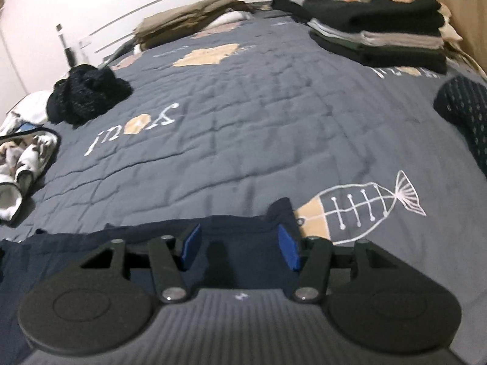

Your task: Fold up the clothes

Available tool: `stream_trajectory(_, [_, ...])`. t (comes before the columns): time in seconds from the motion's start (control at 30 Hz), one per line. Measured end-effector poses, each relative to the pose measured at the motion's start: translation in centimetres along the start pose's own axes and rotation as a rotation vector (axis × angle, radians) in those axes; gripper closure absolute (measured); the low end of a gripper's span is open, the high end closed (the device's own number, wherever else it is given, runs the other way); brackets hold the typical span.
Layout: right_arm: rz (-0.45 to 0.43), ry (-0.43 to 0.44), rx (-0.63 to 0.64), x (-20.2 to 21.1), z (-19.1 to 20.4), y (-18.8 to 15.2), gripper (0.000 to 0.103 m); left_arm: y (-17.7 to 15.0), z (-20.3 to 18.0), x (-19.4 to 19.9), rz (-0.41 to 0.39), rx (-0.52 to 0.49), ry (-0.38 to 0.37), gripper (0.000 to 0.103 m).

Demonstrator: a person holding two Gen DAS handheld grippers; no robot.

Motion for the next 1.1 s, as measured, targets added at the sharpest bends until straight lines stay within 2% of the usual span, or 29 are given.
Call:
stream_trajectory(0.1, [0.01, -0.004, 0.001, -0.9, -0.4, -0.5, 0.048, -0.4, 0.4, -0.4, 0.013, 0.018, -0.003, 0.034])
stream_trajectory(0.17, [-0.015, -0.003, -0.016, -1.1, -0.6, -0.6, 0.05, -0.6, 0.5, -0.6, 0.013, 0.033, -0.027, 0.047])
stream_trajectory(0.2, [-0.024, -0.005, -0.038, -1.2, -0.7, -0.6, 0.058, -0.6, 0.4, -0.7, 0.016, 0.044, -0.056, 0.077])
stream_trajectory(0.23, [-0.021, -0.008, -0.062, -1.2, -0.9, -0.5, 0.079, -0.5, 0.2, -0.6, 0.011, 0.047, -0.069, 0.086])
stream_trajectory(0.3, [-0.023, 0.017, -0.125, -1.1, -1.3, -0.2, 0.103, 0.0, -0.2, -0.4, -0.011, 0.041, -0.072, 0.09])
stream_trajectory(0.37, [-0.042, 0.063, -0.197, -0.8, -1.6, 0.3, 0.103, 0.5, -0.6, -0.1, -0.033, 0.034, -0.072, 0.09])
stream_trajectory(0.53, [-0.116, 0.11, -0.269, 0.8, -1.8, 1.7, 0.103, 2.4, -0.9, 1.6, -0.129, 0.062, -0.086, 0.091])
stream_trajectory(0.63, [-0.176, 0.099, -0.291, 1.4, -2.3, 2.6, 0.103, 3.7, -0.9, 2.0, -0.183, 0.085, -0.081, 0.091])
stream_trajectory(0.7, [-0.208, 0.086, -0.302, 1.6, -2.6, 3.2, 0.103, 3.7, -0.9, 1.1, -0.172, 0.094, -0.064, 0.091])
stream_trajectory(0.77, [-0.198, 0.057, -0.263, 0.7, -2.4, 2.9, 0.103, 2.9, -0.8, -0.4, -0.115, 0.103, -0.039, 0.09])
stream_trajectory(0.9, [-0.16, 0.002, -0.206, -1.1, -2.3, 1.7, 0.102, 0.6, -0.1, -2.7, -0.018, 0.089, 0.026, 0.065])
stream_trajectory(0.93, [-0.155, -0.007, -0.197, -1.2, -2.3, 1.6, 0.101, 0.6, 0.1, -2.5, -0.024, 0.091, 0.033, 0.058])
stream_trajectory(1.0, [-0.146, -0.027, -0.178, -1.6, -2.3, 1.4, 0.099, 1.3, 0.6, -1.6, -0.061, 0.11, 0.041, 0.055])
stream_trajectory(1.07, [-0.198, -0.047, -0.175, -0.1, -2.3, 2.6, 0.098, 2.1, 0.6, -0.3, -0.098, 0.145, 0.019, 0.052])
stream_trajectory(1.1, [-0.198, -0.023, -0.185, 0.6, -2.0, 3.1, 0.096, 2.5, 0.5, 0.3, -0.115, 0.163, 0.006, 0.051])
Point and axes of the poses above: each gripper's, at about its wrist camera, not at the fingertips, and x roughly against the way its jaws point, z to its left, y to its top, the point moved 9 cm from there along -x, roughly the way its jaws point, and after that the axes turned 7 degrees about -y, right-handed, at the moved point
